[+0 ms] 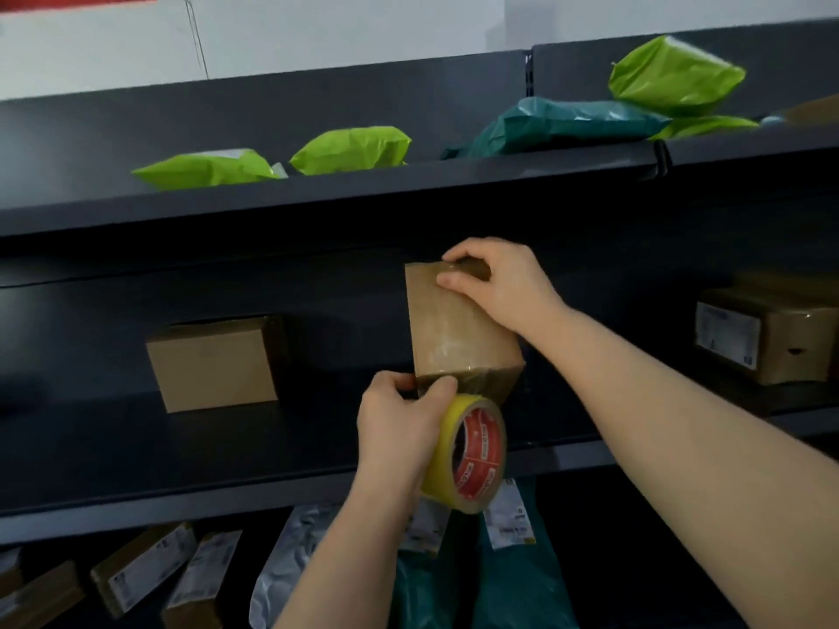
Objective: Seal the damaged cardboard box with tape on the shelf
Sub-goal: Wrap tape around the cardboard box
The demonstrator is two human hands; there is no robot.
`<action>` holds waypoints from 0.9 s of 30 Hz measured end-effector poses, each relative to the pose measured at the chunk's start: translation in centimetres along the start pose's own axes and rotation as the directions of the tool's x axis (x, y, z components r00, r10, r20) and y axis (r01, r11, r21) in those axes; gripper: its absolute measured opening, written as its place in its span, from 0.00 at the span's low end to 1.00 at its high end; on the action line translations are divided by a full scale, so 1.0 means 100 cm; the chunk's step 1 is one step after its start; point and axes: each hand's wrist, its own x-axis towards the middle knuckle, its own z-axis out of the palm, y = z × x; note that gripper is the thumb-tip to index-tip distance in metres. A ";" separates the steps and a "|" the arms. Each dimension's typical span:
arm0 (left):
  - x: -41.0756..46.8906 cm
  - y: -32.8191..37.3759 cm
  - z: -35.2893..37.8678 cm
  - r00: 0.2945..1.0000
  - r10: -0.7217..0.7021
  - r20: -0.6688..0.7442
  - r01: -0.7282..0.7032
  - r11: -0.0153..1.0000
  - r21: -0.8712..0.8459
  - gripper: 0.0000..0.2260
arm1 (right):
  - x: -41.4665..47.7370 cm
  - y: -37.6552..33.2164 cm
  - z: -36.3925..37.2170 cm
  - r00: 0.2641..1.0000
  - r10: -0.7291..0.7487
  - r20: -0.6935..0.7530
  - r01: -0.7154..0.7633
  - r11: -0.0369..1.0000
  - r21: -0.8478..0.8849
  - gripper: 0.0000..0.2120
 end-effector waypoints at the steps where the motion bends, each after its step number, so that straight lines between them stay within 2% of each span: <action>1: 0.003 0.004 0.003 1.000 0.006 -0.002 -0.006 1.000 0.021 0.13 | 0.000 -0.001 0.001 0.998 -0.021 -0.051 0.019 0.999 -0.039 0.17; 3: 0.007 0.014 0.002 1.000 0.019 0.000 -0.019 0.999 0.048 0.13 | 0.005 -0.005 -0.005 0.997 0.013 -0.080 -0.019 0.998 -0.067 0.19; 4: 0.010 0.020 -0.001 0.999 0.035 -0.002 -0.035 0.998 0.047 0.13 | 0.010 -0.009 -0.010 0.998 0.052 -0.027 -0.055 0.994 -0.097 0.21; 6: 0.015 0.031 -0.008 0.997 0.070 -0.013 -0.070 0.997 -0.010 0.15 | 0.019 -0.016 -0.018 0.964 0.175 0.200 -0.128 0.965 -0.227 0.27; 8: 0.021 0.041 -0.010 0.995 0.100 -0.025 -0.101 0.994 -0.032 0.17 | 0.022 -0.021 -0.018 0.883 0.257 0.393 -0.149 0.947 -0.285 0.30; 9: 0.023 0.044 -0.008 0.993 0.117 -0.024 -0.118 0.993 -0.029 0.16 | 0.021 -0.021 -0.018 0.879 0.252 0.405 -0.154 0.953 -0.259 0.28; 11: 0.026 0.046 0.001 0.990 0.137 -0.015 -0.137 0.991 -0.006 0.14 | 0.016 -0.017 -0.022 0.945 0.182 0.273 -0.130 0.971 -0.200 0.19; 12: 0.027 0.046 0.006 0.991 0.137 -0.005 -0.137 0.991 0.002 0.15 | 0.011 -0.016 -0.025 0.963 0.151 0.224 -0.099 0.969 -0.226 0.16; 14: 0.022 0.047 0.014 0.990 0.138 0.002 -0.138 0.990 -0.025 0.19 | 0.001 -0.014 -0.034 0.932 0.153 0.329 -0.067 0.964 -0.257 0.20; 16: 0.011 0.047 0.019 0.990 0.141 0.027 -0.138 0.984 -0.116 0.19 | -0.008 -0.009 -0.034 0.859 0.194 0.474 -0.092 0.969 -0.230 0.26; 19: -0.010 0.038 0.030 0.977 0.172 0.130 -0.137 0.961 -0.242 0.21 | -0.007 -0.001 -0.029 0.855 0.226 0.466 -0.134 0.966 -0.223 0.25; 22: -0.014 0.028 0.033 0.964 0.231 0.131 -0.193 0.949 -0.251 0.22 | 0.003 -0.007 -0.029 0.814 0.247 0.525 -0.180 0.968 -0.176 0.25; 24: -0.007 0.027 0.028 0.963 0.244 0.112 -0.210 0.945 -0.249 0.21 | 0.009 -0.012 -0.028 0.776 0.223 0.590 -0.137 0.973 -0.188 0.28; 27: 0.001 0.010 0.024 0.973 0.201 0.110 -0.187 0.975 -0.122 0.18 | 0.015 -0.013 -0.024 0.760 0.231 0.608 -0.137 0.971 -0.198 0.33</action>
